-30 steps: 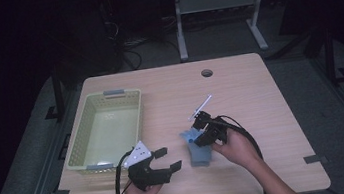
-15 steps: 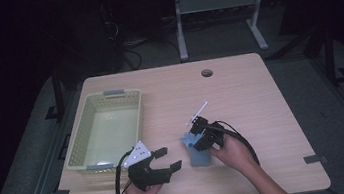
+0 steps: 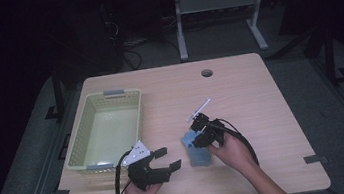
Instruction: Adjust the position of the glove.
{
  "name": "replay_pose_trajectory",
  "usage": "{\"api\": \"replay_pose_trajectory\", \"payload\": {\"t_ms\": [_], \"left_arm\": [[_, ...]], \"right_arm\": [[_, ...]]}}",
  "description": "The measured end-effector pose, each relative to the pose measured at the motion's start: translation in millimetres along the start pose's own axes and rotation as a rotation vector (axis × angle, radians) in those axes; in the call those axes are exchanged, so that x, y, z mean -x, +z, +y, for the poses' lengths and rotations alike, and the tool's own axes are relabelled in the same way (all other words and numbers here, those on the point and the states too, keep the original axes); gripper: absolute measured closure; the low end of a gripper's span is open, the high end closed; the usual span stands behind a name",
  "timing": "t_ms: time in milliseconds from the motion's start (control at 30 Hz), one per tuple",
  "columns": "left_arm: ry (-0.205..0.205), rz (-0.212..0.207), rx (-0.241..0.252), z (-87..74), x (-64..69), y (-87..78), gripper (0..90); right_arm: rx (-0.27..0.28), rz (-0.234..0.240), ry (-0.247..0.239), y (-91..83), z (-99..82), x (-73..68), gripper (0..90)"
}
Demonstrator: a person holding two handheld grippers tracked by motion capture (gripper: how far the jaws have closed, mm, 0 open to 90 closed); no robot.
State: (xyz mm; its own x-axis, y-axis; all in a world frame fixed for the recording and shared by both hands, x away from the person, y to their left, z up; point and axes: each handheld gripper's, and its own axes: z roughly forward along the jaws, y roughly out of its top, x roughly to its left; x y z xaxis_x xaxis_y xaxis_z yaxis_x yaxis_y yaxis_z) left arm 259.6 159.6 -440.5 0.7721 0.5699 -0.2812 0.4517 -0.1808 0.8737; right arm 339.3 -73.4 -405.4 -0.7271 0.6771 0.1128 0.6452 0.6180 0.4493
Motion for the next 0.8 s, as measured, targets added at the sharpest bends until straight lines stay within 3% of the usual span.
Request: {"api": "replay_pose_trajectory", "payload": {"t_ms": [100,267,300,533,633,800], "left_arm": [[0.0,0.0,-0.008,-0.3,-1.4,-0.3,29.6],[-0.02,-0.002,-0.007,-0.2,-1.5,-1.5,32.7],[-0.021,-0.003,-0.011,-0.4,-2.1,-1.4,32.8],[-0.031,-0.01,-0.03,-2.1,-1.3,4.0,32.9],[-0.021,-0.016,-0.049,-3.2,1.2,8.1,32.9],[-0.022,-0.021,-0.075,-4.9,1.4,14.3,32.8]], "right_arm": [[-0.001,0.012,-0.012,5.9,2.6,-3.0,81.8],[-0.07,-0.004,-0.011,27.9,-1.1,-1.1,83.2],[-0.053,0.017,0.006,29.7,-3.7,1.5,82.6],[0.011,0.034,0.04,16.1,-6.7,5.0,71.9],[0.034,0.041,0.073,8.7,-13.2,9.0,60.9],[0.091,0.08,0.128,-0.3,-25.2,16.9,52.4]]}}
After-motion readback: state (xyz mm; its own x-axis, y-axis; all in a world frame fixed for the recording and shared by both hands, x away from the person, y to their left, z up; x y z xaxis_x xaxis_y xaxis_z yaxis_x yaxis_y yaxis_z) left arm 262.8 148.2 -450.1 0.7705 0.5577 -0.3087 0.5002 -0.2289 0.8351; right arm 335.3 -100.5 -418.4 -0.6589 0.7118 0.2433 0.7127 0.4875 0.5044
